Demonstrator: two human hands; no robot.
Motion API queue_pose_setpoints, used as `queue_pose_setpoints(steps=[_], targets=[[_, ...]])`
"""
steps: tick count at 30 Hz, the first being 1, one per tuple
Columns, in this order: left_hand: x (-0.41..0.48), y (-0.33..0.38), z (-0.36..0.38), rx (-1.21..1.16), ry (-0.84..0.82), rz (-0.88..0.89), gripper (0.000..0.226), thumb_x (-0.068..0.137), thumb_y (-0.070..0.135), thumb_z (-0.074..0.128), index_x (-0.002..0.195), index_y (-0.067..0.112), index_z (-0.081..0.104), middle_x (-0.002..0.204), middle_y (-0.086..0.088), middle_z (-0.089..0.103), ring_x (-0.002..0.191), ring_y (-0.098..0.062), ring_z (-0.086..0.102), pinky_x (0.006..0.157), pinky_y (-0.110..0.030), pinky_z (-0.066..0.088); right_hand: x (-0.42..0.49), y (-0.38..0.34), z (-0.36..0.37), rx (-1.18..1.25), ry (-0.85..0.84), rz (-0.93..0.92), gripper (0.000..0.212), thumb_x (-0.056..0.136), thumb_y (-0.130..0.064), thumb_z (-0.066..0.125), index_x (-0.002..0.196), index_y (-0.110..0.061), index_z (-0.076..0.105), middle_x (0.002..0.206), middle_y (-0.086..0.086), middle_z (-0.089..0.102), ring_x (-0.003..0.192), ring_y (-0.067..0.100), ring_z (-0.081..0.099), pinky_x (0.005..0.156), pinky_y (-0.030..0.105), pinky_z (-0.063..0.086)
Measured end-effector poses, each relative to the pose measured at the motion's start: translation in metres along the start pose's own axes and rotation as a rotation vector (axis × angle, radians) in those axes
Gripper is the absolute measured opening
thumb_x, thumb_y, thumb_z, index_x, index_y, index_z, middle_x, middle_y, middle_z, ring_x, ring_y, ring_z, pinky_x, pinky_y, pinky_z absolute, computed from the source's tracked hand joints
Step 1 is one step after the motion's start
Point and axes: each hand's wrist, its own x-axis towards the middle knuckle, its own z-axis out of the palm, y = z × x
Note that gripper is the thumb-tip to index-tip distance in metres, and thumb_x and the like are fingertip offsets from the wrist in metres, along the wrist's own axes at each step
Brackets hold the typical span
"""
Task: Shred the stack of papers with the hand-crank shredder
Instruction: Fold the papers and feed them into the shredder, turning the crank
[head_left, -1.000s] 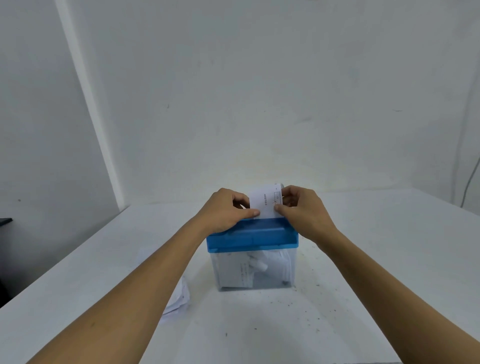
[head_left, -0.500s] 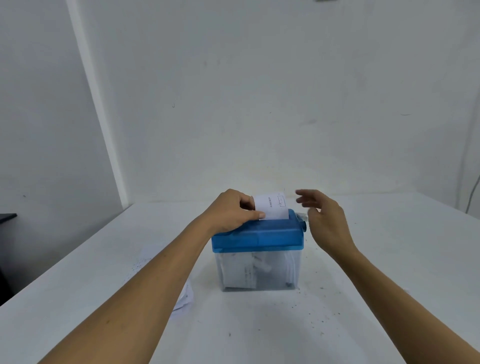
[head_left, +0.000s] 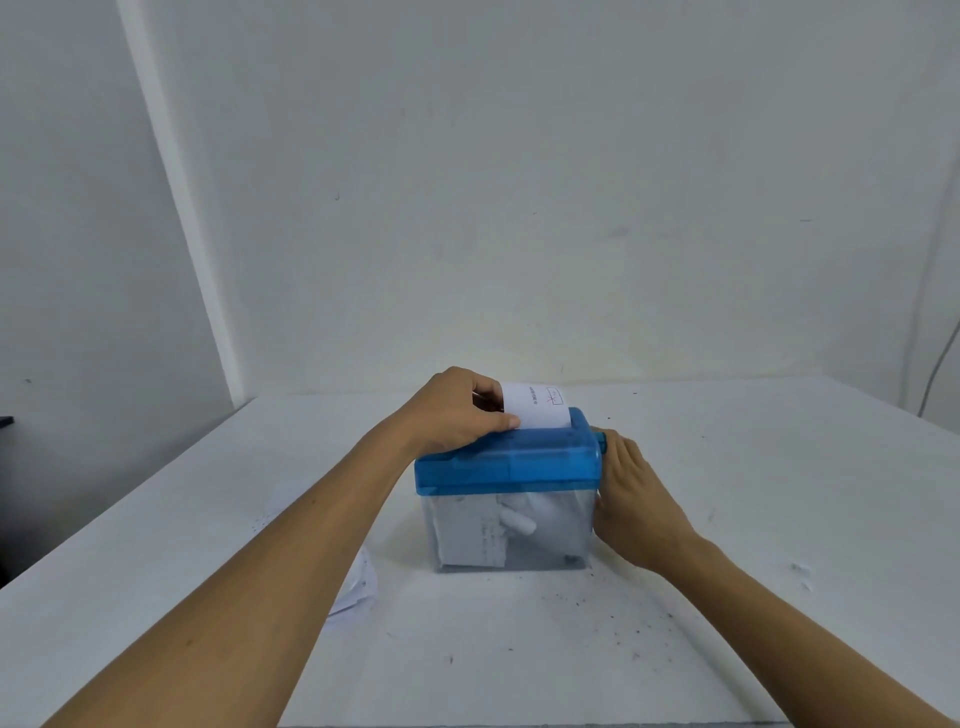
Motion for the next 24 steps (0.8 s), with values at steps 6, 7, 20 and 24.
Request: queue_pose_setpoints(steps=[6,7,20,24], targets=[[0.002,-0.003,0.000,0.004,-0.028,0.018,0.036,0.085,0.041,0.078,0.115,0.025,0.067,0.127,0.008,0.067,0.102,-0.005,0.063,0.081,-0.015,0.049,-0.002,-0.006,-0.001,-0.120,0.019,-0.016,0.062,0.101,-0.039,0.053,0.151,-0.024,0.021,0.151,-0.005,0.030,0.131,0.013,0.034,0.115,0.025,0.029],[0.002,-0.004,0.000,0.015,-0.035,0.014,0.046,0.080,0.049,0.080,0.118,0.027,0.066,0.126,0.010,0.066,0.101,-0.002,0.062,0.081,-0.015,0.048,-0.004,-0.007,-0.001,-0.118,0.006,-0.021,0.058,0.102,-0.037,0.051,0.150,-0.023,0.022,0.149,-0.005,0.033,0.128,0.012,0.037,0.114,0.024,0.031],[-0.014,0.009,0.021,0.432,-0.003,-0.068,0.075,0.061,0.094,0.058,0.105,0.034,0.054,0.097,0.018,0.059,0.087,-0.009,0.056,0.071,-0.031,0.047,-0.023,-0.015,-0.015,-0.154,-0.084,0.115,0.024,0.099,-0.026,0.054,0.119,-0.021,0.041,0.091,-0.007,0.063,0.073,0.017,0.062,0.073,0.035,0.060],[-0.015,0.009,0.020,0.422,0.013,-0.030,0.070,0.062,0.093,0.058,0.102,0.036,0.053,0.095,0.020,0.059,0.083,-0.006,0.055,0.068,-0.029,0.044,-0.028,-0.020,-0.026,-0.190,-0.083,0.110,0.014,0.099,-0.028,0.053,0.110,-0.021,0.048,0.089,-0.005,0.062,0.074,0.015,0.059,0.069,0.029,0.056]])
